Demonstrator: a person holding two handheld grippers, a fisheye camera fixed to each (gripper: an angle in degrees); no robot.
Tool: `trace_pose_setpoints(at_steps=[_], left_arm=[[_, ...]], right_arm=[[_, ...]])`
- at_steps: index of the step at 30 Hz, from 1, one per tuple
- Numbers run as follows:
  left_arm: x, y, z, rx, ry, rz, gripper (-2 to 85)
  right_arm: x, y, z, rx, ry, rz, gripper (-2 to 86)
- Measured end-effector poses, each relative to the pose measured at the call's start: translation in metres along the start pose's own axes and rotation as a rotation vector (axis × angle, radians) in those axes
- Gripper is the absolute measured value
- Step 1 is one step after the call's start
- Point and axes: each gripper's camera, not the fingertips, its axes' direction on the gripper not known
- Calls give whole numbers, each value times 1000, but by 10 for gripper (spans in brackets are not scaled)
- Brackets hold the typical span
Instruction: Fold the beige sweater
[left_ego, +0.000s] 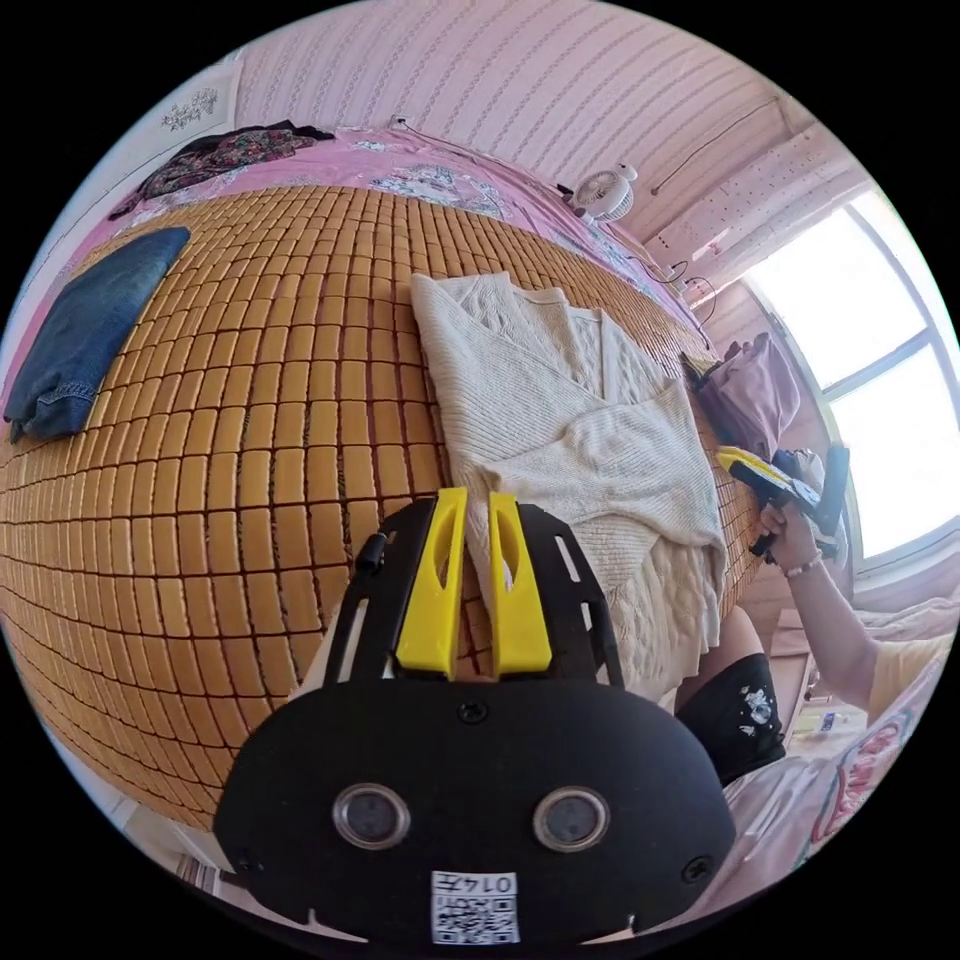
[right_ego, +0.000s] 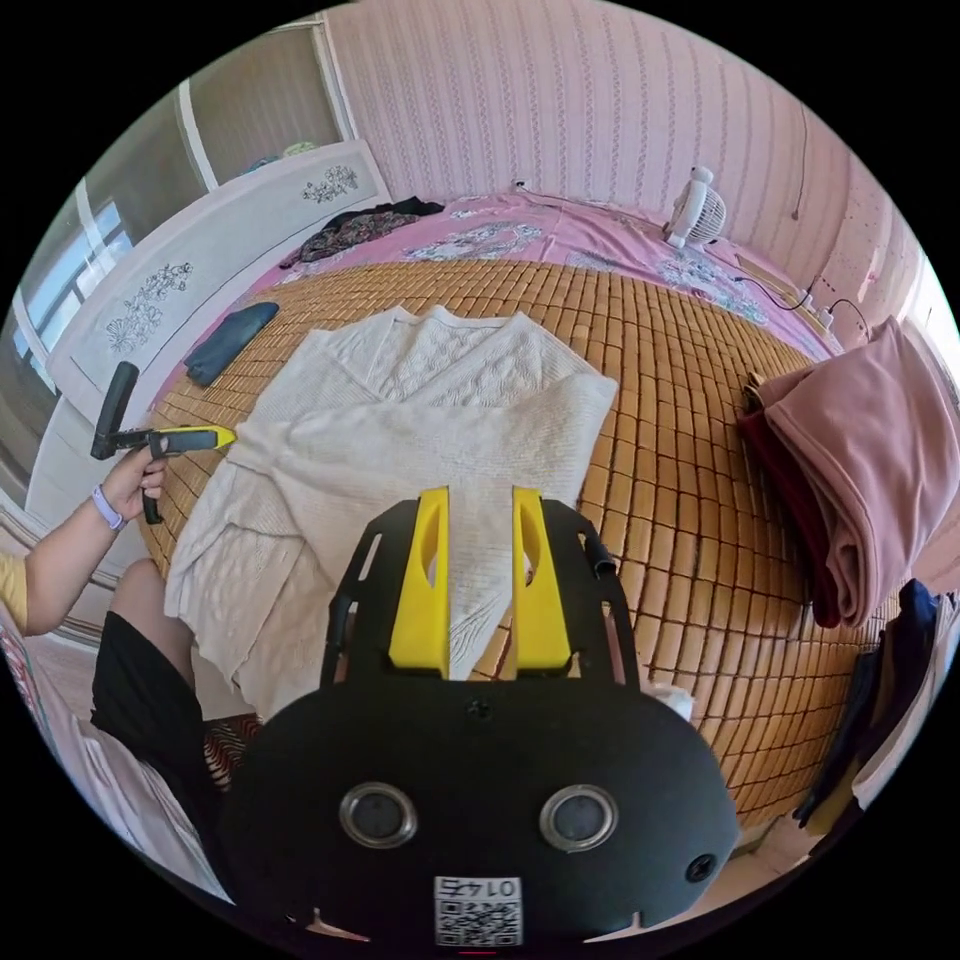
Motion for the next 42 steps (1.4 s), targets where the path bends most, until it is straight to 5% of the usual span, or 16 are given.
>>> trace_pose_setpoints(at_steps=[8, 15, 19, 24, 28, 34, 42], left_arm=[[-20, -110, 13, 77, -6, 5, 94], [-13, -173, 58, -106, -90, 8, 67], [12, -177, 25, -58, -83, 127, 22], [31, -126, -67, 85, 121, 270, 10], [37, 0, -142, 114, 177, 388, 26], [-11, 170, -160, -35, 75, 122, 41], [9, 186, -127, 13, 127, -10, 80]], right_arm=[[65, -67, 60, -20, 38, 257, 152], [82, -103, 95, -161, 17, 265, 29], [70, -102, 59, -14, -74, 178, 10], [50, -57, -9, 147, -160, 50, 2], [18, 33, -65, 155, -123, -211, 1], [5, 166, -56, -97, 142, -105, 3], [-94, 146, -17, -125, -8, -279, 73]])
